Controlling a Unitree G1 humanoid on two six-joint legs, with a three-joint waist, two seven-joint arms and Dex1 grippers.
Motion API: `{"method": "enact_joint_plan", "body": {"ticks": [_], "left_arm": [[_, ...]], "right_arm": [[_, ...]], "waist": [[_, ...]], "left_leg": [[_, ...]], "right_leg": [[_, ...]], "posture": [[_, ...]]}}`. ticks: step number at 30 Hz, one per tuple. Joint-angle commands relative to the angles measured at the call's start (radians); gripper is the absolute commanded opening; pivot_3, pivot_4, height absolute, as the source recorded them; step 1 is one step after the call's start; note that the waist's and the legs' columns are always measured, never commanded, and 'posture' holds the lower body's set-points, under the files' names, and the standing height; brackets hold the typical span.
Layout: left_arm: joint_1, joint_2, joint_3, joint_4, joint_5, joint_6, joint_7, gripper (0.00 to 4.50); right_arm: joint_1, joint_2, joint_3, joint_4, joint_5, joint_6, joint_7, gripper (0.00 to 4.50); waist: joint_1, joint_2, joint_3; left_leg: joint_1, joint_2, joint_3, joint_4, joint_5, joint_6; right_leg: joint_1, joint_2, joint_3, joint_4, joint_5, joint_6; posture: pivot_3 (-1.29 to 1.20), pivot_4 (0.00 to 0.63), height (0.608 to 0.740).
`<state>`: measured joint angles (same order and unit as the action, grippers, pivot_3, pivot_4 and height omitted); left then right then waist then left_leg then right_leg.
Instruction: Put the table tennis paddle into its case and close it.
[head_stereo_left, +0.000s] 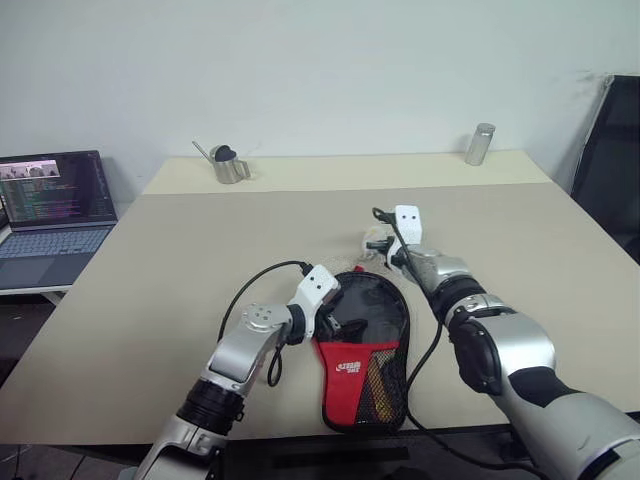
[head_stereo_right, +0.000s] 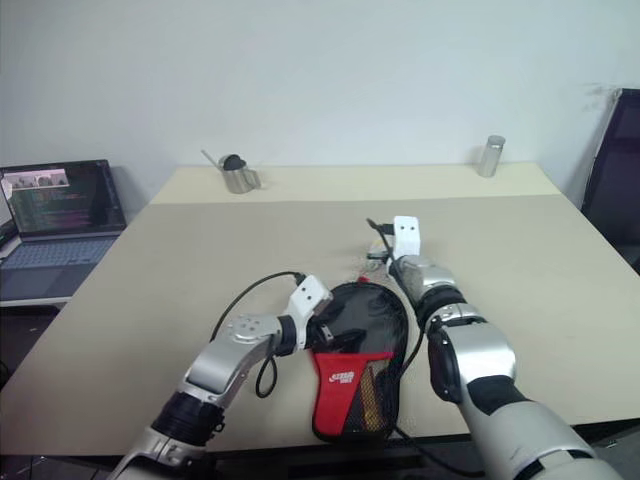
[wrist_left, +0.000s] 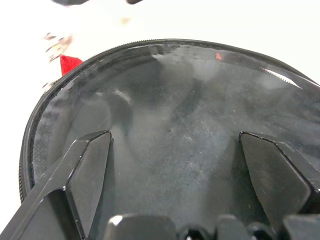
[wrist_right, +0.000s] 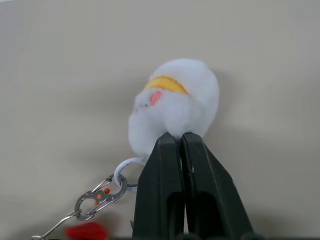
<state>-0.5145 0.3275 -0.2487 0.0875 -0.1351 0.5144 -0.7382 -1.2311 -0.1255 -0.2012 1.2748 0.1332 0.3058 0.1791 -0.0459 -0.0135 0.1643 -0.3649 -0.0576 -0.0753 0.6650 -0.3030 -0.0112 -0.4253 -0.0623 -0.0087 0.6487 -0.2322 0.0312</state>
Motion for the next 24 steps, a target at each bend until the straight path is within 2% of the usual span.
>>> {"method": "enact_joint_plan", "body": {"ticks": [1,7,13,19,22,24], "left_arm": [[-0.020,-0.006,-0.005,0.010,0.003,-0.022,-0.010,4.50],[-0.036,-0.011,-0.006,0.043,0.012,-0.043,-0.019,4.50],[-0.049,-0.013,-0.007,0.068,0.017,-0.058,-0.027,4.50],[-0.065,-0.023,-0.009,0.103,0.025,-0.077,-0.034,4.50],[-0.074,-0.029,-0.006,0.116,0.028,-0.084,-0.039,4.50],[-0.078,-0.030,-0.005,0.122,0.030,-0.088,-0.040,4.50]], "right_arm": [[0.009,-0.055,0.021,-0.085,-0.017,0.027,0.034,0.03],[0.089,-0.143,0.078,-0.249,-0.035,0.130,0.162,0.03],[0.223,-0.268,0.162,-0.537,-0.039,0.280,0.347,0.03],[0.265,-0.311,0.191,-0.650,-0.026,0.277,0.441,0.03],[0.231,-0.283,0.179,-0.634,-0.015,0.242,0.437,0.61],[0.199,-0.254,0.168,-0.598,-0.013,0.225,0.407,1.29]], "waist": [[0.000,0.000,0.000],[0.011,0.000,0.000],[0.013,0.000,0.000],[0.011,0.000,0.000],[0.011,0.000,0.000],[0.011,0.000,0.000]], "left_leg": [[0.000,0.000,0.000,0.000,0.000,0.000],[0.000,0.000,0.000,0.001,0.000,0.000],[0.000,0.000,0.001,0.000,0.000,0.000],[0.001,0.000,0.001,0.001,0.000,0.000],[0.001,0.001,0.001,0.001,0.000,0.000],[0.001,0.000,0.001,0.001,0.000,0.000]], "right_leg": [[0.000,0.000,0.000,0.000,0.000,0.000],[0.000,0.000,0.000,0.000,0.000,0.000],[0.000,0.000,0.000,0.000,0.000,0.000],[0.000,0.001,0.000,0.001,0.000,0.000],[0.000,0.001,0.000,0.001,0.000,0.000],[0.000,0.001,0.000,0.001,0.000,0.000]], "posture": [[0.00,0.150,0.740],[0.00,0.150,0.740],[0.00,0.150,0.740],[0.00,0.150,0.740],[0.00,0.150,0.740],[0.00,0.150,0.740]]}}
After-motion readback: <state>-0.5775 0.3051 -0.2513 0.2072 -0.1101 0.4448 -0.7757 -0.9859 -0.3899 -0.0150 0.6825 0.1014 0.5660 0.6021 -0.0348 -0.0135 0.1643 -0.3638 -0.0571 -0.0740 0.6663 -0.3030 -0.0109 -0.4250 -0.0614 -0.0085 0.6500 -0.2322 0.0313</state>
